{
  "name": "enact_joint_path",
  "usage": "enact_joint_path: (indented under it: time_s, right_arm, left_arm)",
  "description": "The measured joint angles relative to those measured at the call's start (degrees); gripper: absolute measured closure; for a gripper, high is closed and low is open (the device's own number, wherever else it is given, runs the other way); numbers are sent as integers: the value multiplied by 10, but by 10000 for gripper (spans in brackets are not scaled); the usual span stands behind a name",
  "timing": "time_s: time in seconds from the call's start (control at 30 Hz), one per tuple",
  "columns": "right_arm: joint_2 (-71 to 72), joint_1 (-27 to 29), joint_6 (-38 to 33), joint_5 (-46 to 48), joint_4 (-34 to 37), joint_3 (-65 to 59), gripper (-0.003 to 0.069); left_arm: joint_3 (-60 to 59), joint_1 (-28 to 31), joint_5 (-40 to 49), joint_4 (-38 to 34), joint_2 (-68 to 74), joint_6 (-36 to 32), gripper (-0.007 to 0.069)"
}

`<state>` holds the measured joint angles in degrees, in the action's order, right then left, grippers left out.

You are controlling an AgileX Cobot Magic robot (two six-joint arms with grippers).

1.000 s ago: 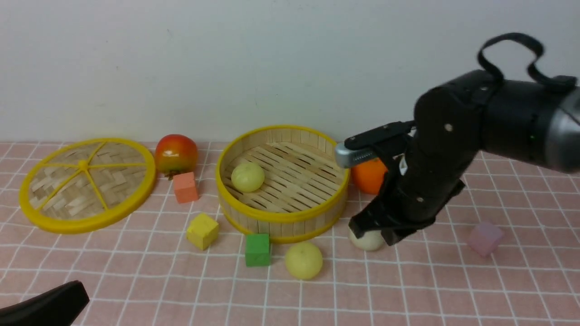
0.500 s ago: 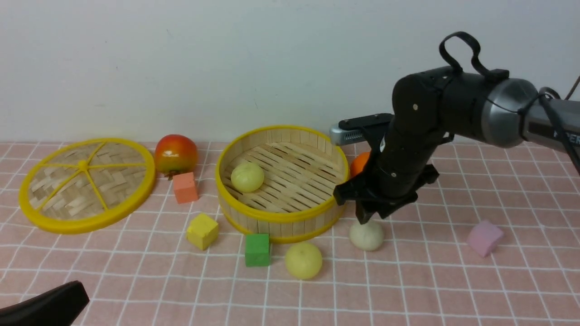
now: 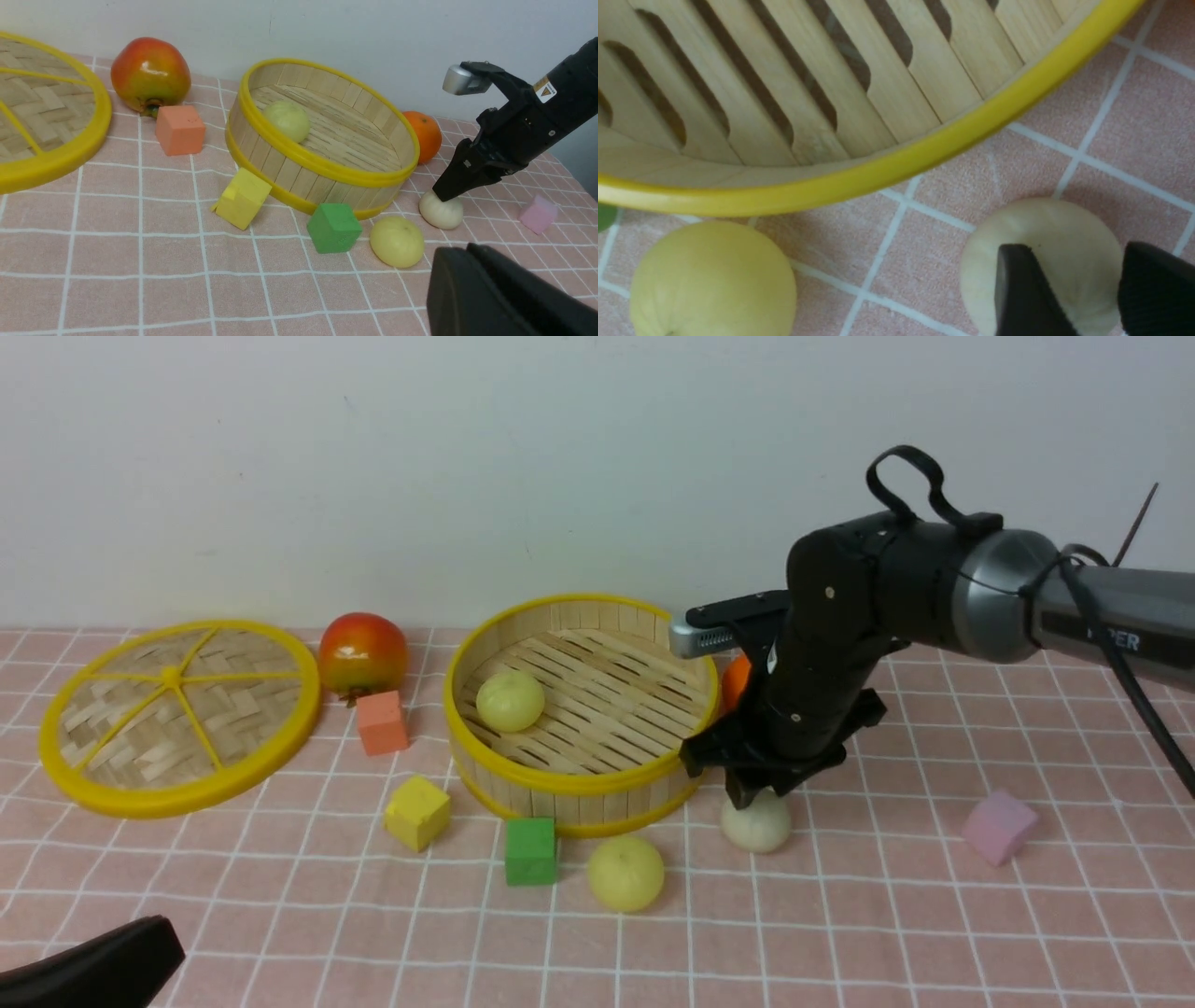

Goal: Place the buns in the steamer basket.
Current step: Use the right arm to grab a steamed stuffed bun, then use the right arm to put the steamed stuffed bun into the steamer

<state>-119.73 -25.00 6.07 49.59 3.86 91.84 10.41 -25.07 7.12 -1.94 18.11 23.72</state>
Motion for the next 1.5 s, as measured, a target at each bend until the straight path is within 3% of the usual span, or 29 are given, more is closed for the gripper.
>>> enact_joint_path:
  time_s: [0.17, 0.3, 0.57, 0.73, 0.87, 1.0, 1.2, 1.37, 1.43, 1.5]
  right_arm:
    - [-8, 0, 0, 9, 2, 0, 370]
    - [-9, 0, -7, 19, 2, 0, 426]
    - [26, 0, -24, 53, 5, 0, 642]
    - [81, 0, -34, 69, 33, 26, 643]
    - [92, 0, -78, 32, 124, 79, 643]
    - [47, -3, -119, -12, 199, 109, 639]
    - [-45, -4, -131, -27, 221, 152, 626]
    - [-75, -4, -131, -31, 221, 160, 560]
    - [-78, -4, -131, -35, 220, 160, 501]
    - [-79, -4, -131, -35, 219, 161, 393]
  left_arm:
    - [0, 0, 0, 0, 0, 0, 594]
    - [0, 0, 0, 0, 0, 0, 587]
    - [0, 0, 0, 0, 0, 0, 581]
    - [0, 0, 0, 0, 0, 0, 575]
    - [0, 0, 0, 0, 0, 0, 568]
    - [0, 0, 0, 0, 0, 0, 566]
    - [0, 0, 0, 0, 0, 0, 565]
    - [0, 0, 0, 0, 0, 0, 559]
    - [0, 0, 0, 0, 0, 0, 556]
    - [0, 0, 0, 0, 0, 0, 553]
